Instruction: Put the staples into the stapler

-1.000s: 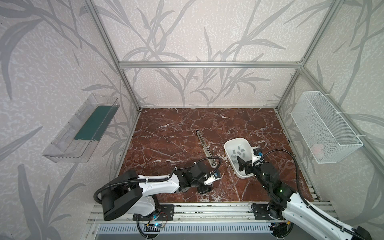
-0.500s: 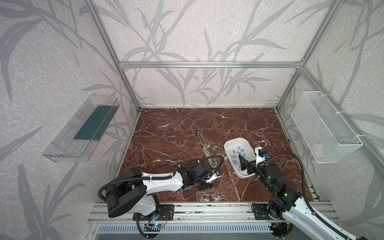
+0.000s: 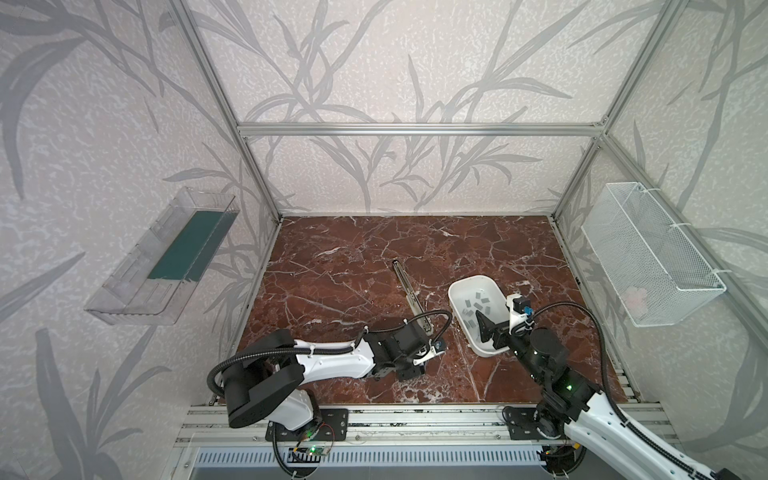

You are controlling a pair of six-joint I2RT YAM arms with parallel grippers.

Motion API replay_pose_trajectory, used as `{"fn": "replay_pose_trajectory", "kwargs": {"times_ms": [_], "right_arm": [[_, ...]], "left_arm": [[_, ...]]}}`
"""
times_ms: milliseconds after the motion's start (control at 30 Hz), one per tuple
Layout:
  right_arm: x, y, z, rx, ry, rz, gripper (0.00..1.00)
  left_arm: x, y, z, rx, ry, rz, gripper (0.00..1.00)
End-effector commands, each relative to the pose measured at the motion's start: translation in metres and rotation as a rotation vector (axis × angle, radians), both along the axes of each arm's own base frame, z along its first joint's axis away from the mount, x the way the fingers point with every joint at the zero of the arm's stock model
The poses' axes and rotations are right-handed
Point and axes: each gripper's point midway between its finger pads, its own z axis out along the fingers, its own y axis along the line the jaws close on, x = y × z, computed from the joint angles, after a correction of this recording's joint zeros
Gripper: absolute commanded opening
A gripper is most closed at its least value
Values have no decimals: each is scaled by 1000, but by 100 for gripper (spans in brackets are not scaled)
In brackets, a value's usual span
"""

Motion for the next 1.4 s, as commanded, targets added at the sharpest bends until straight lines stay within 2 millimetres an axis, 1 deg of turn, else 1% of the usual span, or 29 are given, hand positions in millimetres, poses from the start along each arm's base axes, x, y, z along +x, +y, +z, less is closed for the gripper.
{"fn": "replay_pose_trajectory", "kwargs": {"times_ms": [0, 200, 333, 400, 567, 900, 1033, 1100, 1133, 1167, 1267, 1333, 1367], "right_arm": [[0, 0, 0, 10, 0, 3, 97], [0, 1, 0, 8, 1, 6, 97], [-1, 1, 0, 9, 2, 8, 97], [-1, 2, 0, 10, 2, 11, 97], [-1, 1, 0, 10, 3, 10, 97], [-1, 2, 0, 9, 3, 11, 97], [-1, 2, -1, 13, 6, 12, 97], [0, 3, -1, 13, 10, 13, 97], [0, 3, -2, 11, 13, 15, 96], [0, 4, -2, 9, 17, 16, 96], [1, 5, -3, 6, 21, 17, 96], [2, 5, -3, 3, 22, 17, 96], [2, 5, -3, 2, 24, 16, 96]], "left_arm": [[-1, 1, 9, -6, -7, 5, 51], [2, 2, 10, 1, -13, 22, 50], [0, 0, 11, 4, 0, 16, 44], [-1, 1, 10, 18, 13, 16, 43], [0, 0, 10, 18, 11, 20, 43], [2, 3, 22, -28, -27, 29, 41], [2, 0, 24, -43, -38, 14, 34], [2, -1, 24, -47, -42, 9, 34], [2, 0, 24, -48, -43, 8, 34], [2, 0, 22, -46, -41, 6, 36], [3, 0, 21, -40, -43, 15, 48], [3, 2, 19, -30, -39, 24, 52], [3, 2, 19, -28, -37, 26, 52]]}}
